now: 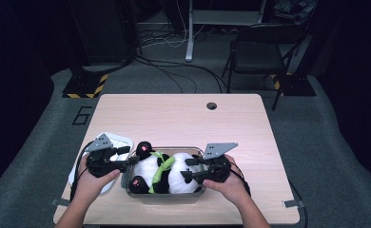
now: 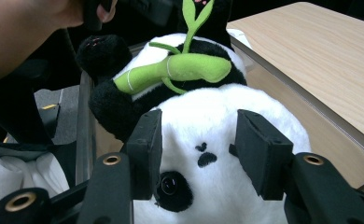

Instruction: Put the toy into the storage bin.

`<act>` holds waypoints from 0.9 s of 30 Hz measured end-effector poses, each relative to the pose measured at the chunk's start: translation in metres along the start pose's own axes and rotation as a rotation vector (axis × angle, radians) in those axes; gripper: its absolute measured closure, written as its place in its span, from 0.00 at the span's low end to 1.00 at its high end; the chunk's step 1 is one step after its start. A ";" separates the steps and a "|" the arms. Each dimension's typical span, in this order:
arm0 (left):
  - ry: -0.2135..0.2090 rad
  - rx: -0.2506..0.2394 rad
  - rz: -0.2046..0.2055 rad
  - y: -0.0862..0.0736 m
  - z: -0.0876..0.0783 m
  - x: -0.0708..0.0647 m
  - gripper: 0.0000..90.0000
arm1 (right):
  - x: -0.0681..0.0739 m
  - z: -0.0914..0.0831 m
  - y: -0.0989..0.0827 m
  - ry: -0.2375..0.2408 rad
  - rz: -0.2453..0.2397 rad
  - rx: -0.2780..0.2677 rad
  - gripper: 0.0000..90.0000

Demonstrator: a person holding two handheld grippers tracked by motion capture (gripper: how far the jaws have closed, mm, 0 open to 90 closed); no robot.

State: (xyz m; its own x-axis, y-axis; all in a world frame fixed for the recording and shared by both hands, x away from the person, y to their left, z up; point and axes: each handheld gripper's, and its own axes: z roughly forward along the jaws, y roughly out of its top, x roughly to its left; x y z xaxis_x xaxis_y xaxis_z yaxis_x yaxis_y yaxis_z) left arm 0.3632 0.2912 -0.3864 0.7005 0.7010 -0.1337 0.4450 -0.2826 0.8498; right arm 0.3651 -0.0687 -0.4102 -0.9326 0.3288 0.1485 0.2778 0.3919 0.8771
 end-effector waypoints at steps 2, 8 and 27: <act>0.008 -0.010 0.000 0.007 0.002 0.001 0.45 | 0.000 0.000 0.000 0.000 0.001 -0.002 0.56; 0.010 -0.028 -0.010 0.022 0.014 0.005 0.42 | 0.001 0.000 0.000 -0.002 -0.002 -0.004 0.56; 0.051 -0.014 -0.012 0.022 0.030 0.011 0.41 | -0.001 0.001 -0.005 -0.014 0.009 -0.005 0.55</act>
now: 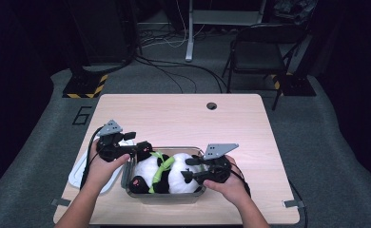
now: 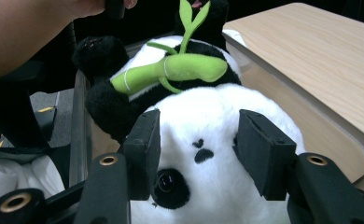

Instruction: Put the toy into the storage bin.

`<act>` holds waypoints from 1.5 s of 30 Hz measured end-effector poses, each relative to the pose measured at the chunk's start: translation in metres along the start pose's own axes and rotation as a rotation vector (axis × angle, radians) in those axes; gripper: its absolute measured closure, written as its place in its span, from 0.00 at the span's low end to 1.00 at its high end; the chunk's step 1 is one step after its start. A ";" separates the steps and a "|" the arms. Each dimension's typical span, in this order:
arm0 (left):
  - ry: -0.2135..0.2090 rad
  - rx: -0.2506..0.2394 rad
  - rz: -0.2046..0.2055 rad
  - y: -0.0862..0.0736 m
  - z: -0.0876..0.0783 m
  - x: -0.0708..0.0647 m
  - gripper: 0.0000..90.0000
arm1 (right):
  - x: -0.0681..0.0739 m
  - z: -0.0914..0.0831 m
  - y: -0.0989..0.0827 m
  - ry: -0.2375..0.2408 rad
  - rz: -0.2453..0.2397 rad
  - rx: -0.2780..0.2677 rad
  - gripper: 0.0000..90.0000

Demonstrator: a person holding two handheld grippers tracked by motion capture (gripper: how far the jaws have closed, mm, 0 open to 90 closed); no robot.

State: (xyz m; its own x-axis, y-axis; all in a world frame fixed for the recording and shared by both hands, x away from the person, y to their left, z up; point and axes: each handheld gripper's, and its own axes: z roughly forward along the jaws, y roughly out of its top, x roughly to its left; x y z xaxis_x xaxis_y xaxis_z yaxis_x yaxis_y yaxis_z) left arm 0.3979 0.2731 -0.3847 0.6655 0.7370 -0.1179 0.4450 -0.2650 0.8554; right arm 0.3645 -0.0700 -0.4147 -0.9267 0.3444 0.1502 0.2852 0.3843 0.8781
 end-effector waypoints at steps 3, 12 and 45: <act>-0.002 0.010 0.000 -0.006 0.001 0.003 0.41 | 0.001 0.002 -0.001 -0.010 -0.007 0.006 0.55; -0.020 0.029 -0.023 -0.020 0.008 0.008 0.41 | 0.001 0.007 -0.004 -0.013 0.000 0.021 0.55; -0.022 0.077 -0.037 -0.039 0.021 0.011 0.40 | 0.000 0.013 -0.008 -0.031 -0.002 0.061 0.54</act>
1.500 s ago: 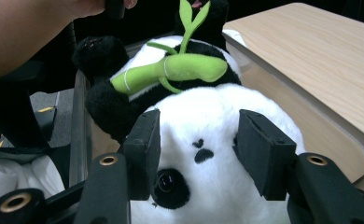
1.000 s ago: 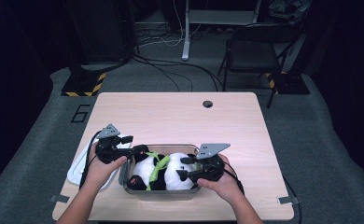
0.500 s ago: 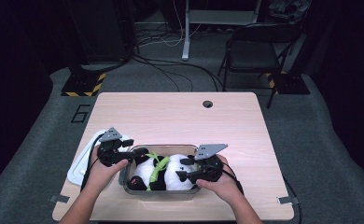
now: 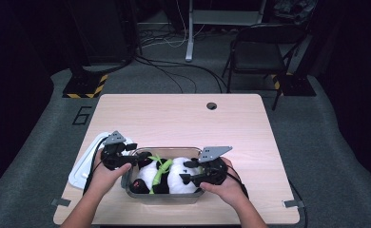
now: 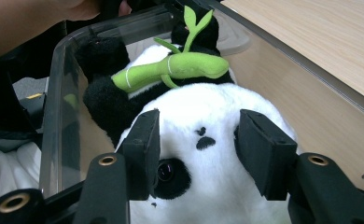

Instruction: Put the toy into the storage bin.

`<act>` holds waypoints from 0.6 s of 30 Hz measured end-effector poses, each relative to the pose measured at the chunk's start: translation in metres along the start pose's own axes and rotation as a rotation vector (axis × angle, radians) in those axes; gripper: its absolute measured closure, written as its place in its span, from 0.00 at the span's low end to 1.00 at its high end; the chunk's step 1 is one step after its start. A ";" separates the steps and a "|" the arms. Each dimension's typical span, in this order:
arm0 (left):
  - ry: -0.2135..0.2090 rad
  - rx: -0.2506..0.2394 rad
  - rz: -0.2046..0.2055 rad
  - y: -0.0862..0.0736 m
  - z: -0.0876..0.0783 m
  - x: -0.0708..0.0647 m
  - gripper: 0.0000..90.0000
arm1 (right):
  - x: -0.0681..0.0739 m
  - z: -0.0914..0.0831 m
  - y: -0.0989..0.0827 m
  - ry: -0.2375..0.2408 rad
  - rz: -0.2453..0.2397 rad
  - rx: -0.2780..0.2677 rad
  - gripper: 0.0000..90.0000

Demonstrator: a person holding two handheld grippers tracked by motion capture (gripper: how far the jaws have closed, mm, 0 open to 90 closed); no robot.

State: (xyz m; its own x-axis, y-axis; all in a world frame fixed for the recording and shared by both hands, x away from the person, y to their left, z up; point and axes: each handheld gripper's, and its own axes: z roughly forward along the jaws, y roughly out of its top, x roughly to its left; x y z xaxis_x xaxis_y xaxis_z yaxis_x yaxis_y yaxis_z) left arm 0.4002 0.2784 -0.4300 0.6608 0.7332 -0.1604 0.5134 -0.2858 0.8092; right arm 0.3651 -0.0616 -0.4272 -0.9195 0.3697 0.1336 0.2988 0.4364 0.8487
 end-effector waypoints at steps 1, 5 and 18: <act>-0.004 -0.006 -0.011 0.000 -0.001 0.000 0.40 | 0.000 0.000 0.000 0.001 0.001 0.000 0.54; 0.000 -0.028 -0.023 0.003 -0.011 0.000 0.41 | 0.000 -0.001 0.000 -0.007 0.002 -0.004 0.53; -0.032 -0.019 0.012 -0.012 -0.050 -0.012 0.39 | 0.002 -0.009 0.003 -0.032 0.000 -0.019 0.52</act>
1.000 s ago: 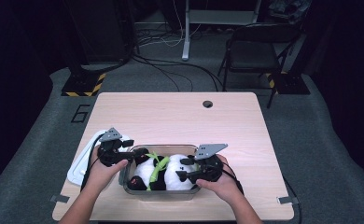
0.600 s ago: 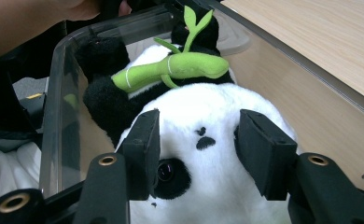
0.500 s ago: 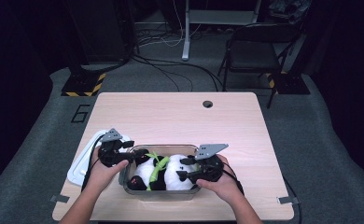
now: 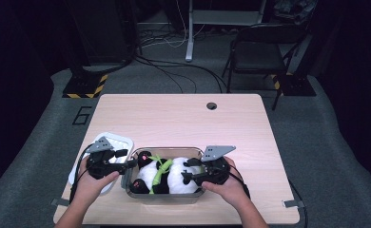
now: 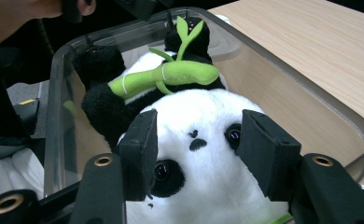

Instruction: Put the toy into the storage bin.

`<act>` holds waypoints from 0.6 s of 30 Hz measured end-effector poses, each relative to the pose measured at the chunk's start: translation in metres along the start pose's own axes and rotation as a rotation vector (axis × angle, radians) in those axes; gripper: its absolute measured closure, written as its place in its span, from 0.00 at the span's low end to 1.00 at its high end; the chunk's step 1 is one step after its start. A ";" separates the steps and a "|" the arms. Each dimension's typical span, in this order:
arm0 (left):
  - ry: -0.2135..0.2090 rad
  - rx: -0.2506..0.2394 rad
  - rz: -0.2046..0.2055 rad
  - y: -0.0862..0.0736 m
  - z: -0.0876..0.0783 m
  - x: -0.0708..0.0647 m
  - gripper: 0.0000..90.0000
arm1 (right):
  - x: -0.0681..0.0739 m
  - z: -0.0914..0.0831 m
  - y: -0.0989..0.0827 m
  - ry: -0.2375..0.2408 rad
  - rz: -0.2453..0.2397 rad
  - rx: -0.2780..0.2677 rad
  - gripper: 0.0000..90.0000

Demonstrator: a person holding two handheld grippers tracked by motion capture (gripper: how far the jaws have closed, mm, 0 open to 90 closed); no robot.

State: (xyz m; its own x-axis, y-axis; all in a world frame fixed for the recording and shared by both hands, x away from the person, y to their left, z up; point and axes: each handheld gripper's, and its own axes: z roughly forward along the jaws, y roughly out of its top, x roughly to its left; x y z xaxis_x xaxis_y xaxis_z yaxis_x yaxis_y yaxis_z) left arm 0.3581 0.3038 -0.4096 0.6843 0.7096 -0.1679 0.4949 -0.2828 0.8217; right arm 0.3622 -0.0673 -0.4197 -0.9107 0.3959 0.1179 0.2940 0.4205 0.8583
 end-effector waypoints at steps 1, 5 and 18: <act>0.006 -0.005 0.006 -0.002 -0.003 -0.001 0.39 | 0.001 -0.001 0.000 -0.002 0.003 -0.002 0.52; 0.002 -0.008 -0.001 -0.010 -0.010 -0.005 0.39 | 0.005 -0.005 -0.001 -0.015 0.001 -0.009 0.51; -0.047 0.020 0.030 -0.023 -0.005 -0.030 0.30 | 0.012 -0.013 -0.001 -0.036 0.010 -0.054 0.51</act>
State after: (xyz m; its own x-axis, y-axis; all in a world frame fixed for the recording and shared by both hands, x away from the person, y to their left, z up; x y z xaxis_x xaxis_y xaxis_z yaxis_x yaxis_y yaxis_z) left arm 0.3234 0.2926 -0.4205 0.7229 0.6700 -0.1689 0.4840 -0.3166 0.8158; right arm 0.3474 -0.0738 -0.4131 -0.8965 0.4292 0.1100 0.2863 0.3717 0.8831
